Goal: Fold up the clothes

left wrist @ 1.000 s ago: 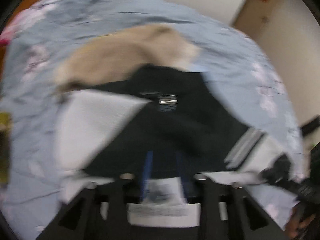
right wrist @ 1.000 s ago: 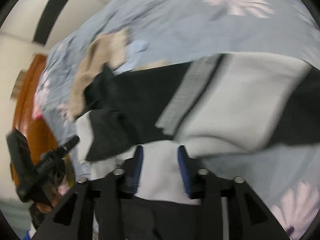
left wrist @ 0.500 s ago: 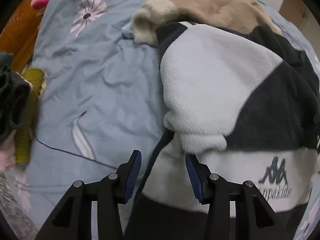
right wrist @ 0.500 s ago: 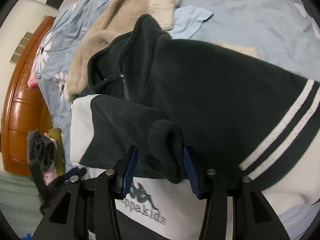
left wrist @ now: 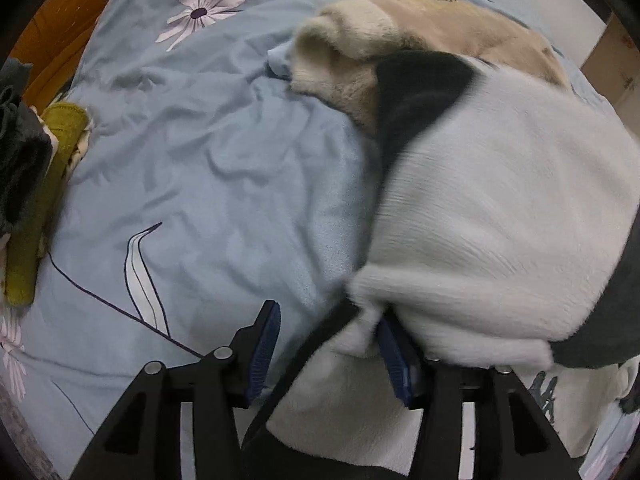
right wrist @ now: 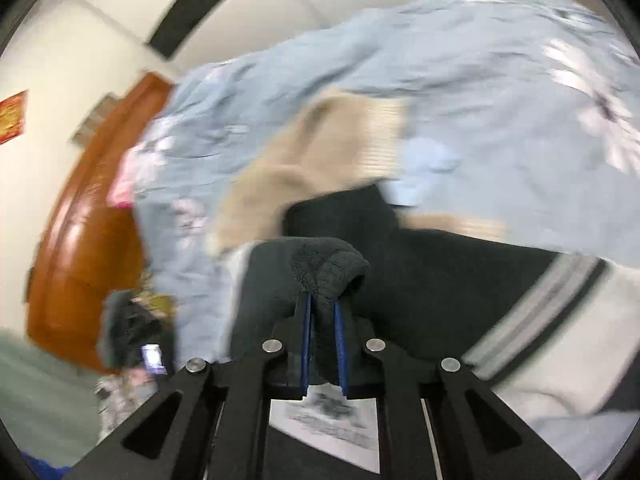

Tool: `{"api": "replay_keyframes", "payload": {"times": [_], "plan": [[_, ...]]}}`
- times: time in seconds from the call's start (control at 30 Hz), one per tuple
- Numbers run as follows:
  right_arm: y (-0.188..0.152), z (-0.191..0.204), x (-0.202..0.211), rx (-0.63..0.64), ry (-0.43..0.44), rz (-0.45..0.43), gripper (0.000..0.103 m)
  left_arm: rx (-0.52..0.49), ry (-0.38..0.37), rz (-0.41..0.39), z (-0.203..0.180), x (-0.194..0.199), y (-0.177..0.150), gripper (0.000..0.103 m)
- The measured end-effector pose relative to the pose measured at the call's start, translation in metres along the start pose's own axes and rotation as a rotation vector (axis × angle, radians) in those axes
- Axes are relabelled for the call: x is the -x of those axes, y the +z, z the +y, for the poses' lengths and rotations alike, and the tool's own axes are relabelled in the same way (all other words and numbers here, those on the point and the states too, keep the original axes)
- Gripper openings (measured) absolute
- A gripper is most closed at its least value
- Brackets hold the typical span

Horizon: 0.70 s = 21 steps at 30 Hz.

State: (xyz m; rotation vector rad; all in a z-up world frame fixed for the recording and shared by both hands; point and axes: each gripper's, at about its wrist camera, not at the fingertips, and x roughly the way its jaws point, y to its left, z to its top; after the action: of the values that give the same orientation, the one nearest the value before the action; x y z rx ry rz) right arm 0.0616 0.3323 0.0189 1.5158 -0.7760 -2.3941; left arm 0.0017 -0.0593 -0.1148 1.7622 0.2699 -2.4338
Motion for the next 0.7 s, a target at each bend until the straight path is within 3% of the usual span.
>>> {"api": "replay_keyframes", "payload": {"times": [0.1, 0.2, 0.33, 0.53, 0.63, 0.7], "plan": [[-0.009, -0.04, -0.014, -0.058, -0.08, 0.046, 0.011, 0.006, -0.002, 0.006, 0.0, 0.003, -0.001, 0.055], [-0.016, -0.067, -0.033, -0.116, -0.106, 0.089, 0.011, 0.006, -0.003, 0.019, -0.001, 0.006, -0.002, 0.055], [-0.017, -0.08, -0.047, -0.184, -0.101, 0.093, 0.011, 0.007, -0.004, 0.035, -0.003, 0.011, -0.004, 0.057], [-0.014, -0.074, -0.045, -0.141, -0.088, 0.109, 0.017, 0.007, -0.006, 0.06, -0.005, 0.018, -0.006, 0.058], [-0.018, -0.079, -0.025, -0.125, -0.064, 0.094, 0.035, -0.009, 0.007, 0.071, -0.014, 0.032, -0.01, 0.058], [-0.024, -0.088, 0.003, -0.142, -0.044, 0.041, 0.041, -0.002, 0.007, 0.058, -0.02, 0.051, -0.013, 0.059]]}}
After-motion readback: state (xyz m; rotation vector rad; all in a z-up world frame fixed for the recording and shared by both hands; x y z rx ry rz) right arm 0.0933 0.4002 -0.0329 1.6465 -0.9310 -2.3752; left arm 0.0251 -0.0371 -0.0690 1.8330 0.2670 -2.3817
